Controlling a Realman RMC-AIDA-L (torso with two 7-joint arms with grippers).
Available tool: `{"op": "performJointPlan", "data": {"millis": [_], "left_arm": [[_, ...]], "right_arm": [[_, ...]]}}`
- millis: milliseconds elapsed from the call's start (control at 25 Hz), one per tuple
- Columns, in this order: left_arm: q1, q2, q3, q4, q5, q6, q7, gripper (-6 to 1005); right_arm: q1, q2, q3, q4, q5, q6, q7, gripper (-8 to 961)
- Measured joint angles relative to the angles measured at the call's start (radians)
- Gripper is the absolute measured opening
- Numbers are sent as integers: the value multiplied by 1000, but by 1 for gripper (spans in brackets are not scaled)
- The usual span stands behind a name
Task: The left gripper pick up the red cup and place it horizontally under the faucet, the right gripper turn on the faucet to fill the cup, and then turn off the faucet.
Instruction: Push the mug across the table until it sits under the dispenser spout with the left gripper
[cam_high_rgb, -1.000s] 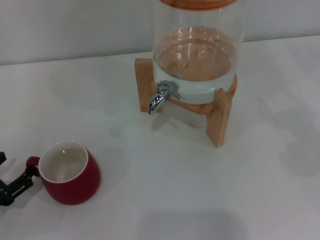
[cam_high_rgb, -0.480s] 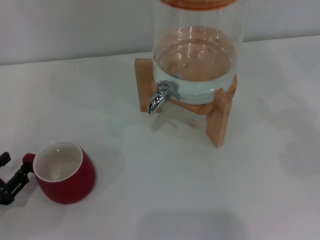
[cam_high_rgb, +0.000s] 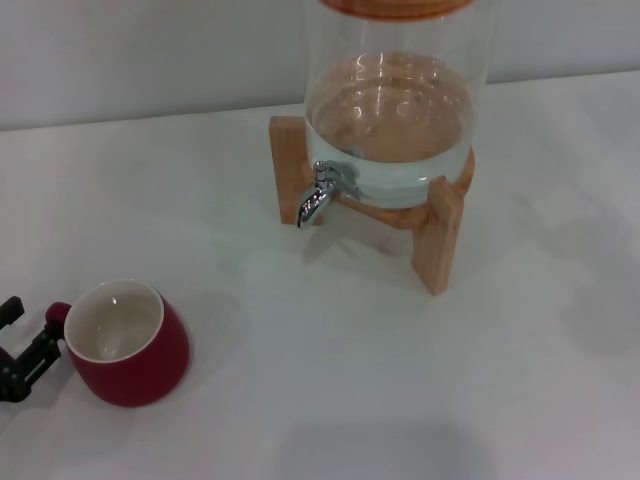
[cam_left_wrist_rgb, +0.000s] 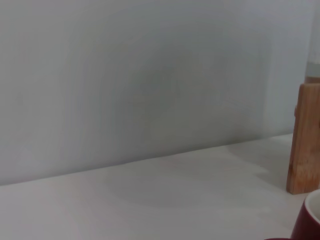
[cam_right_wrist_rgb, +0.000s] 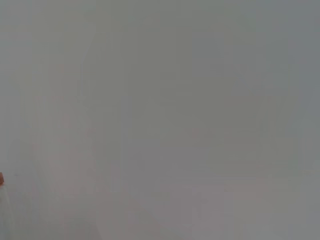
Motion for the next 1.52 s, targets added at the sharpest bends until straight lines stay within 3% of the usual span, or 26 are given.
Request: {"op": "performJointPlan", "data": {"millis": [560, 760, 960, 1200, 1520], "left_arm": [[9, 0, 14, 7, 1, -17, -4, 571], [11, -1, 14, 7, 3, -17, -1, 384], [12, -2, 14, 7, 3, -17, -8, 332], [12, 0, 15, 11, 21, -18, -34, 338], [45, -3, 15, 100, 111, -24, -87, 339]], "right_arm": [[-3, 1, 1, 0, 0, 1, 0, 722], [-3, 1, 1, 0, 0, 3, 0, 722], [-4, 2, 1, 0, 3, 5, 0, 722], [-7, 2, 1, 0, 8, 9, 0, 722], [-7, 0, 1, -2, 9, 17, 0, 722]]}}
